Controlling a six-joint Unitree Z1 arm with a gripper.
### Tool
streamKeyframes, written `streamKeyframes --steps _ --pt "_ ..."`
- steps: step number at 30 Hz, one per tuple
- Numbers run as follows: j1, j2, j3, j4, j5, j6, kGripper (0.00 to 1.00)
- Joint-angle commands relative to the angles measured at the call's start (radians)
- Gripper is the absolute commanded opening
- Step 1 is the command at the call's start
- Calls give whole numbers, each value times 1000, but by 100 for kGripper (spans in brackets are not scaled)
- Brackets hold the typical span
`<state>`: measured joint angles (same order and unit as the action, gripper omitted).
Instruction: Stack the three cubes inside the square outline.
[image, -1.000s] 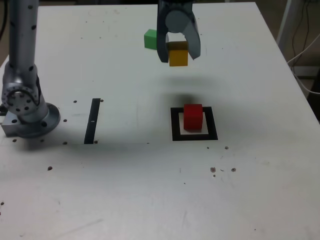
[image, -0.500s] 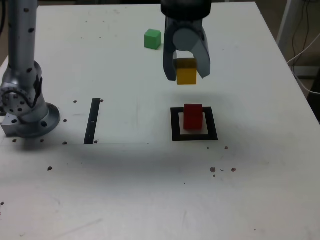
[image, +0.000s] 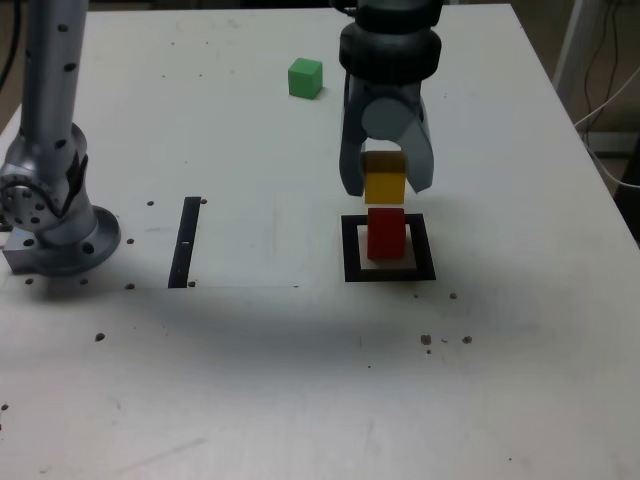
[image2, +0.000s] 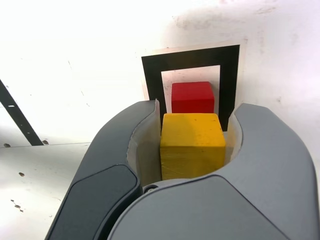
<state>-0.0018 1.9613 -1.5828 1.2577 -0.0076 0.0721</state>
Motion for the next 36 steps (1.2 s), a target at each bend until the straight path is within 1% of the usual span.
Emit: streamKeyframes --steps 1,7,19,20,21,23,24,25,26,27,29,36 --pt "-6 9 9 -12 -4 -4 29" --pt "-15 22 32 -47 -8 -13 29" --pt "-17 37 47 -75 -16 -14 30" --pt "-17 38 49 -77 -18 -13 34" --pt "-17 39 51 -80 -20 -11 40" --pt "-17 41 58 -88 -23 -7 58" --pt "-17 43 62 -93 -25 -4 72" --pt "-17 44 65 -97 -27 -2 82" --pt "-17 44 67 -100 -28 0 90" --pt "-17 44 68 -102 -28 1 95" --pt "-17 44 70 -105 -28 1 99" --pt "-17 38 72 -107 -25 1 99"
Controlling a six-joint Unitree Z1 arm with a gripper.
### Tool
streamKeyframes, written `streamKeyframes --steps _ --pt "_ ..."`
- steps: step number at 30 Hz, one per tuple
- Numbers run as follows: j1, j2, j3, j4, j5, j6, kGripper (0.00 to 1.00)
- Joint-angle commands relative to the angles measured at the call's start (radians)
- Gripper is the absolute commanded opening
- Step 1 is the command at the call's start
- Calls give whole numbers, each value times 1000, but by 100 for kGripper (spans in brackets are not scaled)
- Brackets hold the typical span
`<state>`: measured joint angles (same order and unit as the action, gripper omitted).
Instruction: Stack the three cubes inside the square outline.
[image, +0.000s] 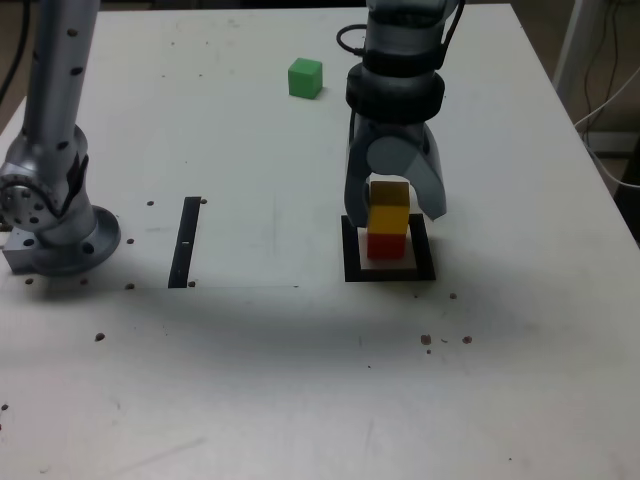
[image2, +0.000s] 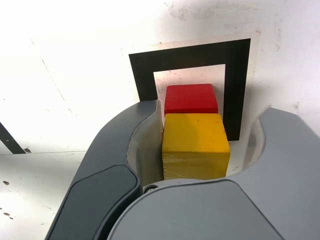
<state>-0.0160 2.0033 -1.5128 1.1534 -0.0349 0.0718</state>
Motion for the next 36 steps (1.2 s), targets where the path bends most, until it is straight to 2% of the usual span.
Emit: streamKeyframes --steps 1,8,16,22,29,36 --pt "-2 -7 3 -3 4 2 99" --pt "-1 -51 12 14 39 2 99" --pt "50 -109 36 80 81 5 99" --pt "159 -130 61 130 112 43 99" --pt "308 -128 85 126 134 120 99" --pt "461 -109 71 120 139 214 100"
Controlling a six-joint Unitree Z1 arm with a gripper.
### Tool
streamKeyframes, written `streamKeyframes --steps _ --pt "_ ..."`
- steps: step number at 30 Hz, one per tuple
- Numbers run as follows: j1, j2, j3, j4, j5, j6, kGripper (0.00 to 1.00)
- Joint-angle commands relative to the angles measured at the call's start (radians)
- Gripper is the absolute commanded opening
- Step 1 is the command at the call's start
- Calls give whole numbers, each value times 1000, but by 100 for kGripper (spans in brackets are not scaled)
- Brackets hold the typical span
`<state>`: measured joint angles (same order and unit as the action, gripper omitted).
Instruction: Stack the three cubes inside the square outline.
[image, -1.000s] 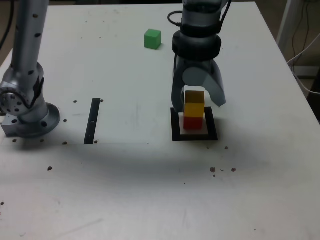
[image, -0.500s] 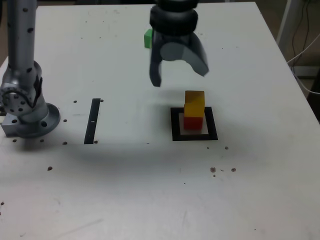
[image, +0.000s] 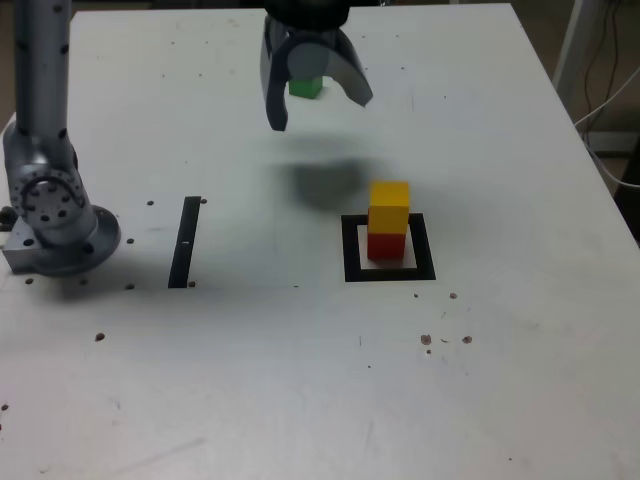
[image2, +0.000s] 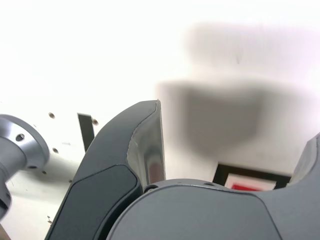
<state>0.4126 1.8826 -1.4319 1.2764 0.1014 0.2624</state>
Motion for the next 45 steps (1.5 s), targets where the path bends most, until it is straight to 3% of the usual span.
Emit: streamKeyframes --steps 1,11,30,45 --pt "55 18 -15 -4 4 42 100" --pt "261 91 -104 -3 6 220 100" --pt "461 293 -426 76 -24 487 100" --pt "480 330 -445 58 50 862 99"
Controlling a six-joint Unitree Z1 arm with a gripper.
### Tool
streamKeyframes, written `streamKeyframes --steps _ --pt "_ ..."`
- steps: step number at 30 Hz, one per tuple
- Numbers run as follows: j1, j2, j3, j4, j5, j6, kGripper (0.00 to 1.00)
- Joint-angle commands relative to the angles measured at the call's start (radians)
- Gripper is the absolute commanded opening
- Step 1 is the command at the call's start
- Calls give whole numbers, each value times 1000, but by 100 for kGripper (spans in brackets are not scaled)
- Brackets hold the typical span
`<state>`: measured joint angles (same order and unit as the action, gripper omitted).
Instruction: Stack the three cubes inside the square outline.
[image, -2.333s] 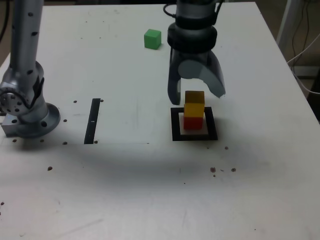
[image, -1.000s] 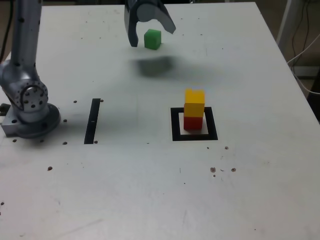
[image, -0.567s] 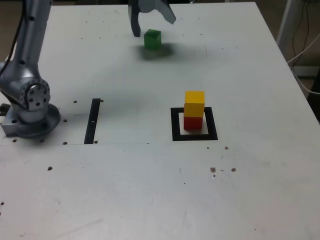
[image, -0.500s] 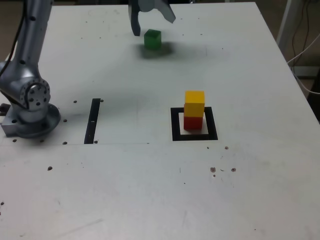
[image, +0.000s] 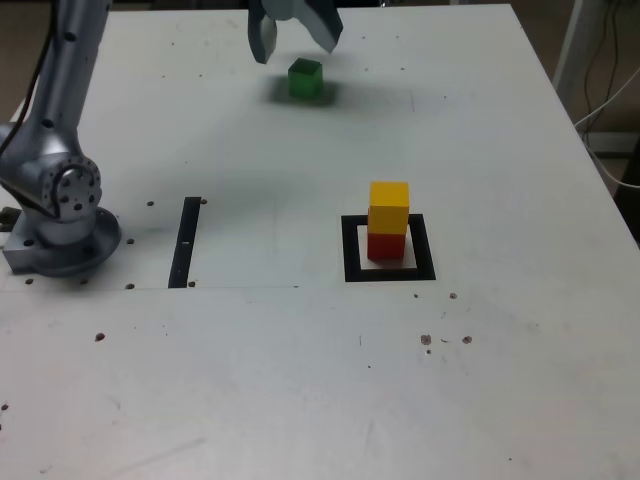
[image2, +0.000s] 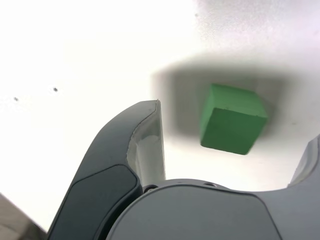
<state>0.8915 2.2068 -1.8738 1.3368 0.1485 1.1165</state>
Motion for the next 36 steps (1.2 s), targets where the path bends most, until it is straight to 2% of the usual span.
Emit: streamKeyframes --steps 1,13,19,23,30,32,36 --pt "1 7 -3 -3 3 15 99" --pt "-29 36 -6 -16 16 0 97" --pt "-44 61 -7 -28 29 -29 91" --pt "-52 66 -8 -30 53 -57 79" --pt "-77 67 -5 -37 82 -97 39" --pt "-82 67 -4 -40 84 -98 33" --pt "-85 67 -1 -40 86 -100 30"
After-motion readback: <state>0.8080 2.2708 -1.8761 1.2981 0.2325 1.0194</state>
